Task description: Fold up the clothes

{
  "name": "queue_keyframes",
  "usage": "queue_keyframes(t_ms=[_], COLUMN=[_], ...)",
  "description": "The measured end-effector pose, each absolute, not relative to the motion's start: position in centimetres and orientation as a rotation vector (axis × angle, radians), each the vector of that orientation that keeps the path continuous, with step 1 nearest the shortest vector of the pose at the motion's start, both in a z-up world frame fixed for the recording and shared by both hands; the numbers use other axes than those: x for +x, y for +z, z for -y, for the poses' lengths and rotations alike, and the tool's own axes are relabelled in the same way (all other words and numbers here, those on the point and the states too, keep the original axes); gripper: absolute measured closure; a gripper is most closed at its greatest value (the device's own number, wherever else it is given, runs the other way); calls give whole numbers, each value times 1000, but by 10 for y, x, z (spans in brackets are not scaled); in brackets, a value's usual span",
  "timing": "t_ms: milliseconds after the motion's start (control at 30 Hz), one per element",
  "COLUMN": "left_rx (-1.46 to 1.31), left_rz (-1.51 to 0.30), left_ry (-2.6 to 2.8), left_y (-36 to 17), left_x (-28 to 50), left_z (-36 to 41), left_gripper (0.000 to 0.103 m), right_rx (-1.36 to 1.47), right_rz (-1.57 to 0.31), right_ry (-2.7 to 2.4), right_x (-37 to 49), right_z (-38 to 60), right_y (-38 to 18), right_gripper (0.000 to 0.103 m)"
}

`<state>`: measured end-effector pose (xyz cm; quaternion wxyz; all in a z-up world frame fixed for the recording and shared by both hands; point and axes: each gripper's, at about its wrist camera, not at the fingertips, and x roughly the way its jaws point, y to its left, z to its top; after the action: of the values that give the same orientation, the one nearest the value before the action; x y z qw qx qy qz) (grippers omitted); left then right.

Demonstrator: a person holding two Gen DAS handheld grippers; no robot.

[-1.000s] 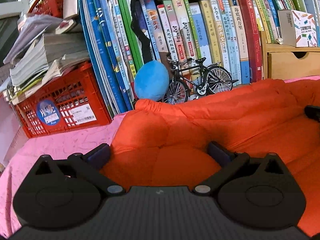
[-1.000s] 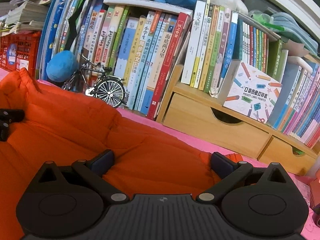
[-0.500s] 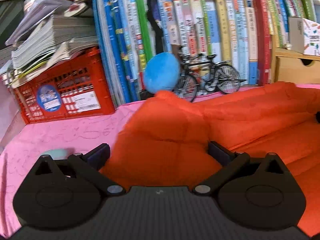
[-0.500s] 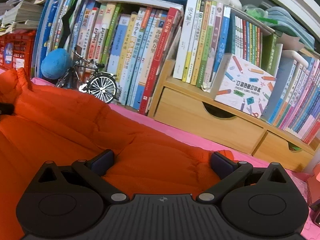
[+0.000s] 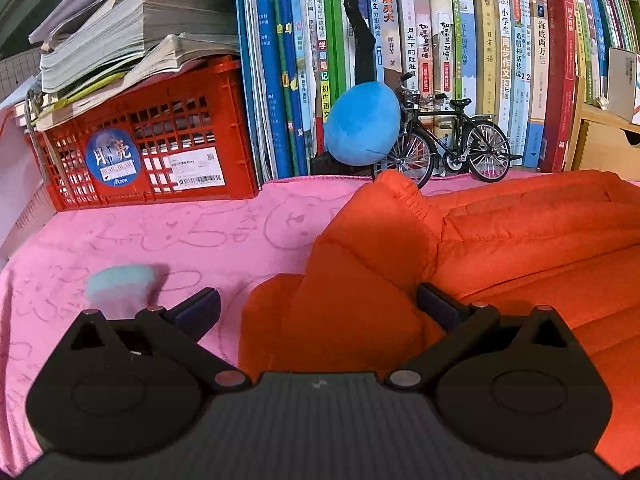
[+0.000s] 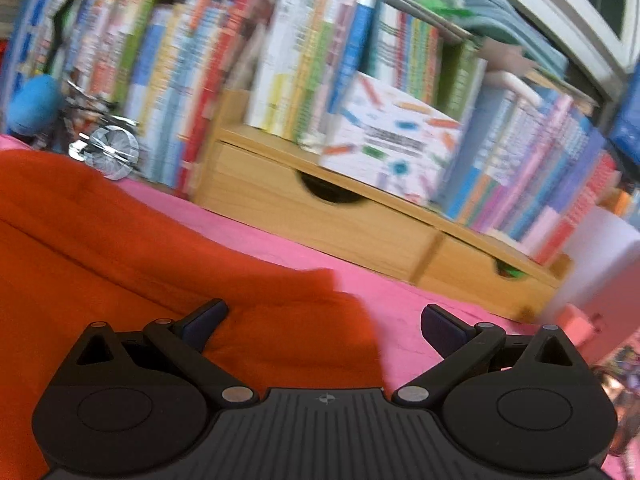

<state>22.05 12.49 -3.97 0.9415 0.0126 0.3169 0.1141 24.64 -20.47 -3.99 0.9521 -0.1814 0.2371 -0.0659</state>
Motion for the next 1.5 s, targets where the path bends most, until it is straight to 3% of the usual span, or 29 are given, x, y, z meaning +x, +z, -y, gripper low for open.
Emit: queue_keyframes(t_ms=[200,333,467,633,800,1000,1500], left_rx=[-6,6,6,1,-1,-22,-40], left_rz=[-662,-663,-665,-665,-665,-668,-672], left_ry=[214,224,228,230,234,229,222], left_y=[-42,-42,-42,-41,-41,-40,-41], left_x=[223,223,223,223,223,224,224], left_z=[-128,-126,-126,-126,-127,-130,-130], left_gripper=[0,0,0,0,0,0,0], right_rx=[-405,-507,-449,-350,-315,-421,-386], right_rz=[-531,-468,-323,-297,-361,-435,-514], right_ry=[-197,-309,-260,35,199,119,-221], right_x=[239,228,204,199,214,234,257], right_z=[242,237,208,134,64,56,208], right_y=[-40,-24,12,30,9,-25,-38], right_gripper=[0,1,1,1,1,1,1])
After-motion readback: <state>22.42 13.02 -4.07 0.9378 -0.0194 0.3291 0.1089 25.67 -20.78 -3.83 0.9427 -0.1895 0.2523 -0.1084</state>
